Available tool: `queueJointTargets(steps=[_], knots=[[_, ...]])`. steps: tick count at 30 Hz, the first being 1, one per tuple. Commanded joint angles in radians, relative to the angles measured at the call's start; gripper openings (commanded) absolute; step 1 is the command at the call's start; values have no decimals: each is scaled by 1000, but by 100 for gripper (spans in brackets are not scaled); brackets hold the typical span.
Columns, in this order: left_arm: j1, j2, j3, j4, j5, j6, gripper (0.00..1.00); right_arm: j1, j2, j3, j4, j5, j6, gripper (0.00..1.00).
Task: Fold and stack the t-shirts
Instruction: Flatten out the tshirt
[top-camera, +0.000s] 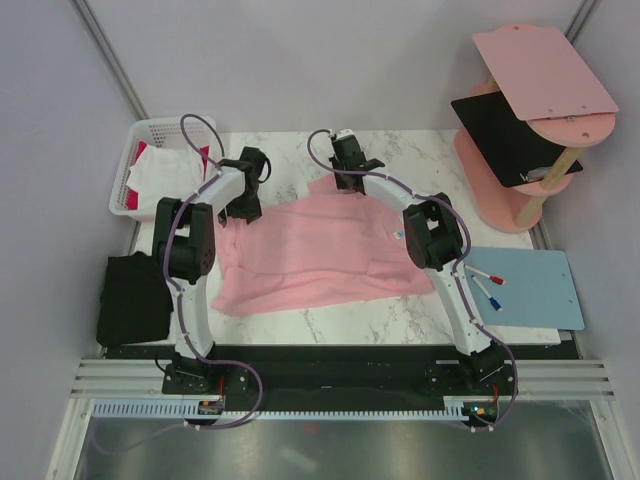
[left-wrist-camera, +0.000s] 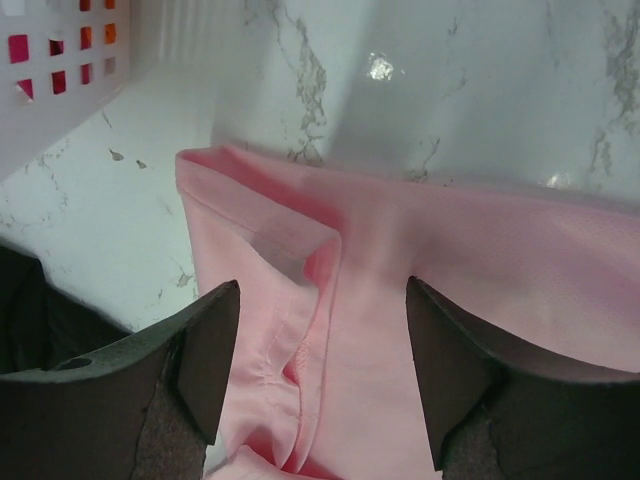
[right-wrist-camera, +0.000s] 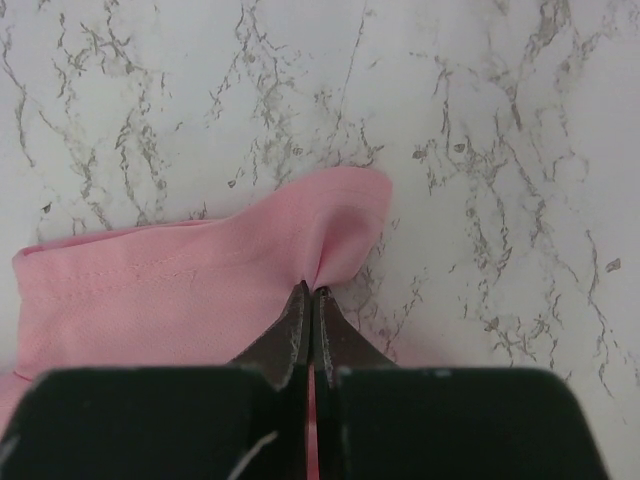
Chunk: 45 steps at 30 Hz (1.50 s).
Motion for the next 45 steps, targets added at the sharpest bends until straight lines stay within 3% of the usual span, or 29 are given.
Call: queueJointTargets(steps=[1,7,10,11,12,13,19,24,30,37,45], knots=[[46,-6,29,11,-52,10,73,-8,-29,-37,-59,11,4,0],[80,0,9,15,-58,19,63,-43,-40,-62,-57,42,37,0],[84,15,21,17,-55,28,40,-77,-58,-85,-57,38,55,0],[84,25,26,15,-49,31,18,-83,-63,-92,-59,34,56,0],[84,28,32,17,-46,33,7,-91,-66,-97,-59,31,61,0],[84,26,35,15,-41,32,2,-103,-76,-102,-57,25,61,0],[75,-84,0,17,-18,36,2,-123,-153,-152,-39,24,64,0],[66,-239,-23,17,-1,70,2,-128,-312,-307,21,-9,76,0],[58,-440,1,17,63,105,2,-128,-610,-477,75,-29,64,0],[47,-711,17,12,192,160,2,-74,-1070,-657,79,-35,41,0],[44,-1121,-11,-60,318,202,2,21,-1602,-783,23,-64,75,0]])
